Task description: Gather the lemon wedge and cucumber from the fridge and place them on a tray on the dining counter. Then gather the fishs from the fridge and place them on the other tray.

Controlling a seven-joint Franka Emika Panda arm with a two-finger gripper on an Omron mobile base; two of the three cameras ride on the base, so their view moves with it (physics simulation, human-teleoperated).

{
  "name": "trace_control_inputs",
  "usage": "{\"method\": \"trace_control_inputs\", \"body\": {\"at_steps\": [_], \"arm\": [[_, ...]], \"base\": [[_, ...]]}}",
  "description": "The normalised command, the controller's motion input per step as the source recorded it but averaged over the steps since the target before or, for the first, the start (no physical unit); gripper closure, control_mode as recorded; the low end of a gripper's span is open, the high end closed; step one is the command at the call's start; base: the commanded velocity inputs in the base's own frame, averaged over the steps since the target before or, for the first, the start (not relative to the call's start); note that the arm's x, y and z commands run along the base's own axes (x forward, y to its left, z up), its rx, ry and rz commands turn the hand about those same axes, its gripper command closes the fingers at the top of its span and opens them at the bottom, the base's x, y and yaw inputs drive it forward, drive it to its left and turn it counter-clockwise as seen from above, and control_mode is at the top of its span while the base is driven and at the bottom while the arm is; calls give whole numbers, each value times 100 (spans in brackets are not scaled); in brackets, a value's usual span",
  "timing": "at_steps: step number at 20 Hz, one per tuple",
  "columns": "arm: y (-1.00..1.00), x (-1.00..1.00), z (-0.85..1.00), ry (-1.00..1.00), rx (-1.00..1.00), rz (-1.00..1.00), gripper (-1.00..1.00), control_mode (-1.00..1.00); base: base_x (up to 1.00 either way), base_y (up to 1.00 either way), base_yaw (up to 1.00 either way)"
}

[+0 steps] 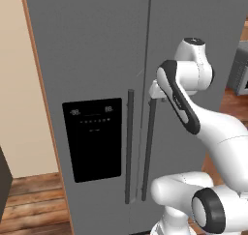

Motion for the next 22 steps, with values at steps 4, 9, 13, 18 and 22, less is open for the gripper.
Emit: {"method": "trace_control_inputs", "body": {"at_steps": [4,9,13,18,22], "arm": [[0,-37,0,-3,0,0,-100,-100],[0,-74,-9,-17,0,0,-100,-100],[0,-58,-24,-17,0,0,-100,-100],[0,-50,-30,-15,0,0,-100,-100],[0,-31,-27,-8,0,0,-100,-100]], "base": [[0,0,0],[0,0,0],[0,0,0],[0,0,0],[0,0,0]]}}
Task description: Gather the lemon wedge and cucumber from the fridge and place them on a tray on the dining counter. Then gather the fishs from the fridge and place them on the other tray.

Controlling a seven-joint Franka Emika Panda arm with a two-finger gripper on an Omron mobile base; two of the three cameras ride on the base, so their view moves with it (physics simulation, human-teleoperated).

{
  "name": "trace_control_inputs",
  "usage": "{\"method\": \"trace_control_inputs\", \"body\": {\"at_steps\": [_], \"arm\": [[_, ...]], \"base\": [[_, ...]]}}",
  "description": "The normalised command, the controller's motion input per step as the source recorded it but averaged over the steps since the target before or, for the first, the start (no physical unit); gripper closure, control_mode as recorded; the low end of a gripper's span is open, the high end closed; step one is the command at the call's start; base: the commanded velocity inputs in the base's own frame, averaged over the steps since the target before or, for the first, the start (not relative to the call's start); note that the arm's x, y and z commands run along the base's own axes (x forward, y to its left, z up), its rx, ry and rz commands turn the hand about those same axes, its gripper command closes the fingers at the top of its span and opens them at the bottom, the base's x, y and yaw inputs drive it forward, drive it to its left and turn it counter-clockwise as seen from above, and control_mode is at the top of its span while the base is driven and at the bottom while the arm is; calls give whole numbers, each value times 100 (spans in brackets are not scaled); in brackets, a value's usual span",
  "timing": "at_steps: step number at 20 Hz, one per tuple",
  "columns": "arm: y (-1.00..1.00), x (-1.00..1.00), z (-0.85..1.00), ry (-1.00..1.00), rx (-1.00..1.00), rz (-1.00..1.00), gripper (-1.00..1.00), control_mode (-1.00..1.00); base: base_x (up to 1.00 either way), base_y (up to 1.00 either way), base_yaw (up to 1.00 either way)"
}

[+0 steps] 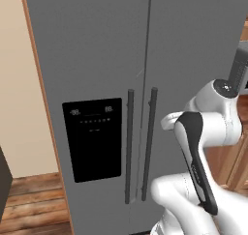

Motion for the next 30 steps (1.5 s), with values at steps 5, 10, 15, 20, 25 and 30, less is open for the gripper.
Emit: {"method": "trace_control_inputs", "body": {"at_steps": [5,10,15,20,25,30], "arm": [[0,-3,-15,0,0,0,-100,-100],[0,0,-8,0,0,0,-100,-100],[0,0,-6,0,0,0,-100,100],[0,0,0,0,0,0,-100,100],[0,0,0,0,0,0,-100,100],[0,0,0,0,0,0,-100,100]], "base": [[0,0,0],[0,0,0],[0,0,0],[-9,0,0],[-38,0,0],[-52,8,0]]}}
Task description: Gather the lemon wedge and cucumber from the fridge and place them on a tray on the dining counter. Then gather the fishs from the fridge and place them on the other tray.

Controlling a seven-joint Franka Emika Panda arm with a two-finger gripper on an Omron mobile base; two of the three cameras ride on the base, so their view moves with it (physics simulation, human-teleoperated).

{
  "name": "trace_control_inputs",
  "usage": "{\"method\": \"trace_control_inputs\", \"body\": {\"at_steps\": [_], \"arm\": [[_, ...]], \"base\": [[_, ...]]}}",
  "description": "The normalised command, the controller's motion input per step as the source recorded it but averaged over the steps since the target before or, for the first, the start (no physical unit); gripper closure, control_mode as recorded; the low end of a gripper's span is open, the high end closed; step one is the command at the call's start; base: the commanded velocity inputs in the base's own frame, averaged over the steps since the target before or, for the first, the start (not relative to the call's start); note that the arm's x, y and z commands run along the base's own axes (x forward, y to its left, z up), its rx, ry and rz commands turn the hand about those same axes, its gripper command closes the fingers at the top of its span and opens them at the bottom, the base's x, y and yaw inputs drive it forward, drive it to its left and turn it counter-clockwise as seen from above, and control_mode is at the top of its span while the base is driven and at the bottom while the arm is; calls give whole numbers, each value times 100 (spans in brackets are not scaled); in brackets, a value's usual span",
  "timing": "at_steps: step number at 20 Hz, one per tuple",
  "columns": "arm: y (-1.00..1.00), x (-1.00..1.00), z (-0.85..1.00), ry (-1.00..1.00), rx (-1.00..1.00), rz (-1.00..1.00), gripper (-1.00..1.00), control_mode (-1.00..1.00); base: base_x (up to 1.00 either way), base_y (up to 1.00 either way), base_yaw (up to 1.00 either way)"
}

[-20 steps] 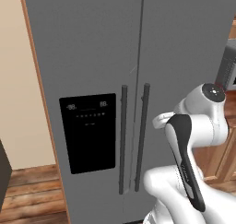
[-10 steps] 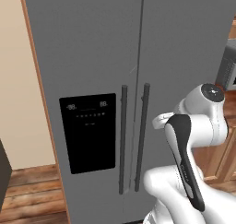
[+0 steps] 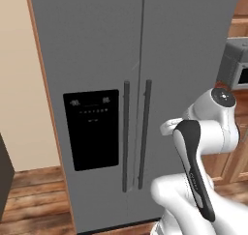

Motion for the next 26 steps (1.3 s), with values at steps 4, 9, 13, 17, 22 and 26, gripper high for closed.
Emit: {"method": "trace_control_inputs", "body": {"at_steps": [4,9,13,17,22,26], "arm": [[0,0,0,0,0,0,-100,100],[0,0,0,0,0,0,-100,100],[0,0,0,0,0,0,-100,100],[0,0,0,0,0,0,-100,100],[0,0,0,0,0,0,-100,100],[0,0,0,0,0,0,-100,100]], "base": [[-42,18,0],[-41,28,0],[-40,42,0],[-41,41,0],[-38,30,0],[-38,1,0]]}}
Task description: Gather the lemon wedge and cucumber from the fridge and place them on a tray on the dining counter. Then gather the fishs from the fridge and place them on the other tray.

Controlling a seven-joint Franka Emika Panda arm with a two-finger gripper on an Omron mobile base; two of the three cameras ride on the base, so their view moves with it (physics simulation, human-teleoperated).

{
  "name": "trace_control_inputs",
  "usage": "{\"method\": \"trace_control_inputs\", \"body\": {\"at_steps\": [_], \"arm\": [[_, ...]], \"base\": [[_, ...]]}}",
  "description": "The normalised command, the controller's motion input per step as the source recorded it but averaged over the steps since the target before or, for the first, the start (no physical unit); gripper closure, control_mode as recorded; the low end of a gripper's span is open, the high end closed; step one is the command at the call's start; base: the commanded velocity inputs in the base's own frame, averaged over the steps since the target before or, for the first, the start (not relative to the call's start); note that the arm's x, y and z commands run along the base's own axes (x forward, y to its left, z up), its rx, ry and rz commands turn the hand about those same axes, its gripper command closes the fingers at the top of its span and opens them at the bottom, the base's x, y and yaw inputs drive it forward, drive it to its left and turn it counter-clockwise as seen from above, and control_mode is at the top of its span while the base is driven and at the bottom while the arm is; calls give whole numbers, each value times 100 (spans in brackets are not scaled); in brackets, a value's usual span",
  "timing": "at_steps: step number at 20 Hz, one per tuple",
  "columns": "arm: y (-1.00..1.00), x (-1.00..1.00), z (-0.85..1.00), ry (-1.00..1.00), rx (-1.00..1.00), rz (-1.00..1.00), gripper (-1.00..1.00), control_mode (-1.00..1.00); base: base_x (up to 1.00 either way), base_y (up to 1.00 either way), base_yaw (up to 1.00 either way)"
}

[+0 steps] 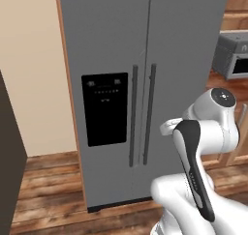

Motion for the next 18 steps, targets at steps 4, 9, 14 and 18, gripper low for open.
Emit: {"method": "trace_control_inputs", "body": {"at_steps": [4,9,14,18], "arm": [[0,0,0,0,0,0,-100,100],[0,0,0,0,0,0,-100,100],[0,0,0,0,0,0,-100,100],[0,0,0,0,0,0,-100,100]], "base": [[-38,0,0],[-19,1,0],[1,0,0],[14,0,0]]}}
